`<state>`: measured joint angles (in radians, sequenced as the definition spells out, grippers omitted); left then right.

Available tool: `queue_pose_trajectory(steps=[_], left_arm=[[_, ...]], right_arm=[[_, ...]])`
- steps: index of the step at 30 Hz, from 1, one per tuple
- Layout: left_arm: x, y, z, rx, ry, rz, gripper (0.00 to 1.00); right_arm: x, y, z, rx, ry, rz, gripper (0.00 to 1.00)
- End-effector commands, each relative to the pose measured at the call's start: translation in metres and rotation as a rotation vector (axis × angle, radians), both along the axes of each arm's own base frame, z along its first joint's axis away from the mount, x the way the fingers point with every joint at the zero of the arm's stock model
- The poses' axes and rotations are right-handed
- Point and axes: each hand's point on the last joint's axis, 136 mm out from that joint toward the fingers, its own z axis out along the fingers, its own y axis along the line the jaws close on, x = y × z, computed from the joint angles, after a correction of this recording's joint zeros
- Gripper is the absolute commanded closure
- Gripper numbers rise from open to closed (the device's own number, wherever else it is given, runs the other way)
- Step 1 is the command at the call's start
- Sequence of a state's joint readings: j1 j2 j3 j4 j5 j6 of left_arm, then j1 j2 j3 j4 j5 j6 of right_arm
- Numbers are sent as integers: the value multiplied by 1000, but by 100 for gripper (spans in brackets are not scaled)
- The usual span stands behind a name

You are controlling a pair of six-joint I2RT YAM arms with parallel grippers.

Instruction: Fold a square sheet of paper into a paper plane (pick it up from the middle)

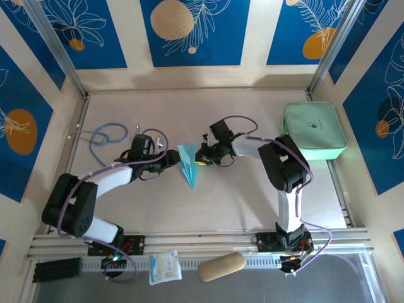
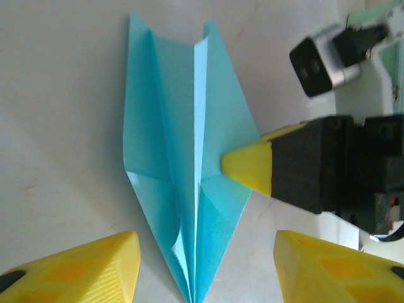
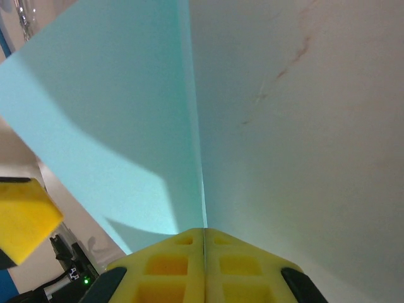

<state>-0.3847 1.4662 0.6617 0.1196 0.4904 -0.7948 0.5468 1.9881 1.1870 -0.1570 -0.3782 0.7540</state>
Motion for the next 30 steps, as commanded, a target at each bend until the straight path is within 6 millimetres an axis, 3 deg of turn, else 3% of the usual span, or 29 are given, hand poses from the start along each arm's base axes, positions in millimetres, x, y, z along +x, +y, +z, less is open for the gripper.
queue_pose_trajectory(steps=[1, 19, 30], left_arm=[[-1, -16, 2, -46, 10, -35, 46], [-14, -57, -17, -69, 82, -116, 53], [-21, -52, -37, 172, 110, -120, 57]], right_arm=[[-5, -1, -6, 19, 18, 21, 93], [-5, -3, -8, 20, 27, 15, 93], [-5, 1, -1, 37, 28, 16, 92]])
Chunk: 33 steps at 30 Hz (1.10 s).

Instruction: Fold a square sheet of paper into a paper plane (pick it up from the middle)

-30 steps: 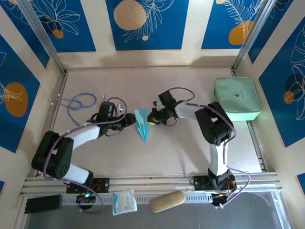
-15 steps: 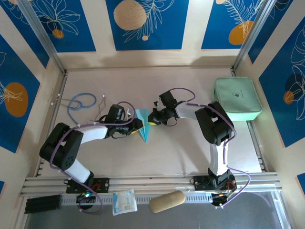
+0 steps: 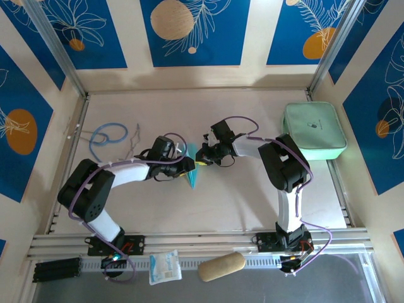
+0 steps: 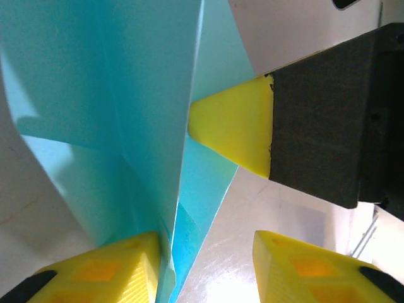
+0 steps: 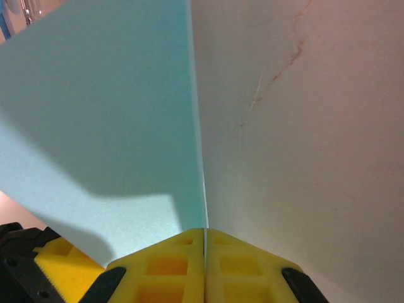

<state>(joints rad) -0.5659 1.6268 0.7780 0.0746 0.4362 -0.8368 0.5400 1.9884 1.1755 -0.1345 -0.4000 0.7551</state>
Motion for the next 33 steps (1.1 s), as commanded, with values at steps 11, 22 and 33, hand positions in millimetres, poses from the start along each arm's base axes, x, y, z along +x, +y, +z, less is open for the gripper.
queue_pose_trajectory(steps=[11, 22, 33], left_arm=[[-5, 1, -23, 232, 33, -20, 63], [-2, 3, -25, 308, 28, -7, 73], [5, 15, -14, 389, -27, -12, 87]], right_arm=[[-4, 1, -2, 11, 36, 7, 92], [-4, 1, 0, 14, 40, 6, 91], [7, -26, 24, -90, -70, -74, 53]])
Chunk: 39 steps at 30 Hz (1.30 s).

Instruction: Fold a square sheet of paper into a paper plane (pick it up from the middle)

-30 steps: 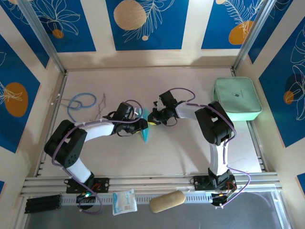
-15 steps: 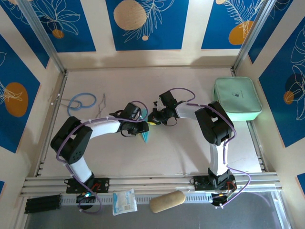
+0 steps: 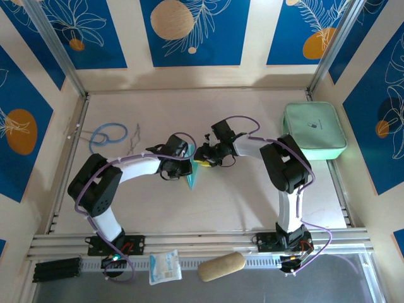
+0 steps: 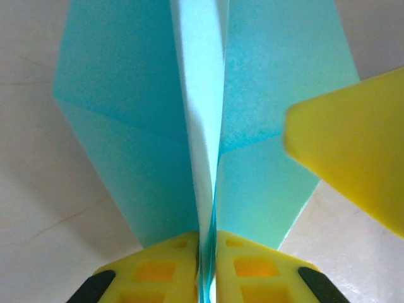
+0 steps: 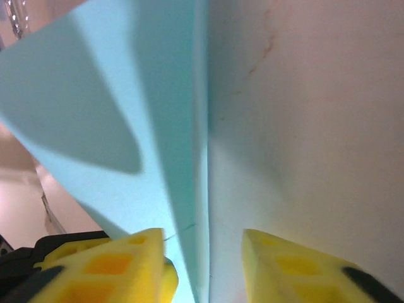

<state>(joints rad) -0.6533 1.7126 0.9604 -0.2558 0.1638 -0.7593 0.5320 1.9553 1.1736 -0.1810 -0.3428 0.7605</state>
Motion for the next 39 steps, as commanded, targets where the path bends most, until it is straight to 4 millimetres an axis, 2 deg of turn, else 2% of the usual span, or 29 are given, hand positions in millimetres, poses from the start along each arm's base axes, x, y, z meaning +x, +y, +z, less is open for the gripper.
queue_pose_trajectory(steps=[1, 5, 10, 16, 23, 30, 39], left_arm=[[6, 5, 13, 70, -50, -34, 87], [18, 13, 20, 147, -83, -64, 88], [48, 15, 24, 214, -116, -87, 89], [85, 8, 19, 290, -131, -94, 90], [107, 5, 5, 348, -125, -62, 92], [106, 4, -7, 361, -94, -56, 83], [102, -6, -9, 312, -72, -76, 81]], right_arm=[[6, -23, 24, -76, -87, -54, 50], [16, -60, 35, -221, -191, -157, 43], [20, -109, 53, -321, -297, -297, 39], [16, -140, 70, -282, -358, -377, 34], [11, -150, 66, -252, -332, -377, 34], [10, -149, 61, -222, -310, -372, 34], [10, -148, 58, -210, -288, -377, 34]])
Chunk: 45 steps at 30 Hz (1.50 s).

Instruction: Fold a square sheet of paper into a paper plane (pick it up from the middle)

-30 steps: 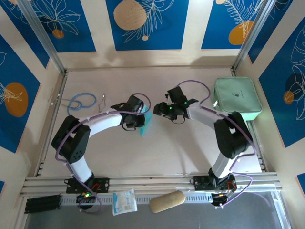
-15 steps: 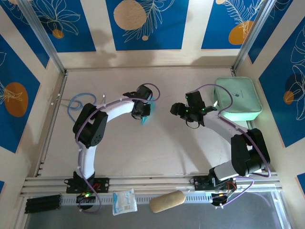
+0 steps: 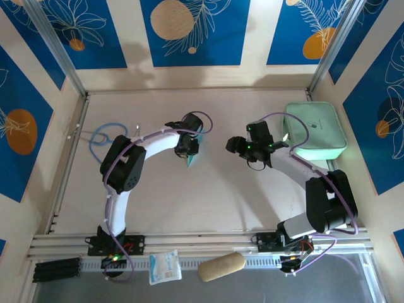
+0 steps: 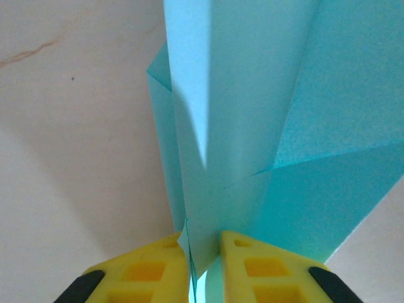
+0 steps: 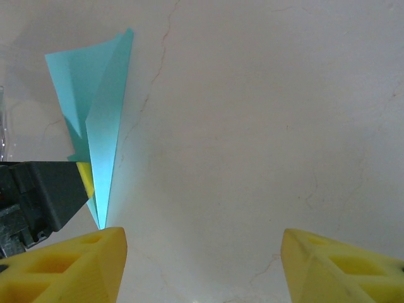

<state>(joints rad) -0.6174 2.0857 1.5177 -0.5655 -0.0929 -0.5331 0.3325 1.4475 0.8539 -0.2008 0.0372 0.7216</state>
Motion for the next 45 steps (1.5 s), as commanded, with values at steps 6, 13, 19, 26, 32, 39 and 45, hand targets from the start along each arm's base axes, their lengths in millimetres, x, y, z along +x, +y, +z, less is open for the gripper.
queue_pose_trajectory(steps=[6, 13, 19, 26, 32, 39, 45], left_arm=[[-2, -8, 14, -43, -7, -7, 85], [-2, -1, 29, 15, -64, -2, 93], [0, 14, 37, 119, -130, 30, 92], [-1, 16, 22, 153, -108, 46, 92], [-2, 13, 4, 172, -65, 47, 88], [-4, 11, -1, 175, -46, 43, 80], [-5, 13, -9, 193, -29, 43, 74]], right_arm=[[-3, 3, -6, 27, 27, 12, 34], [-4, 6, -10, 40, 44, 17, 34], [-5, 9, -16, 48, 65, 23, 34], [-5, 11, -20, 56, 79, 23, 34], [-5, 11, -22, 58, 88, 26, 35], [-6, 12, -23, 63, 96, 27, 34], [-5, 14, -23, 65, 98, 29, 35]])
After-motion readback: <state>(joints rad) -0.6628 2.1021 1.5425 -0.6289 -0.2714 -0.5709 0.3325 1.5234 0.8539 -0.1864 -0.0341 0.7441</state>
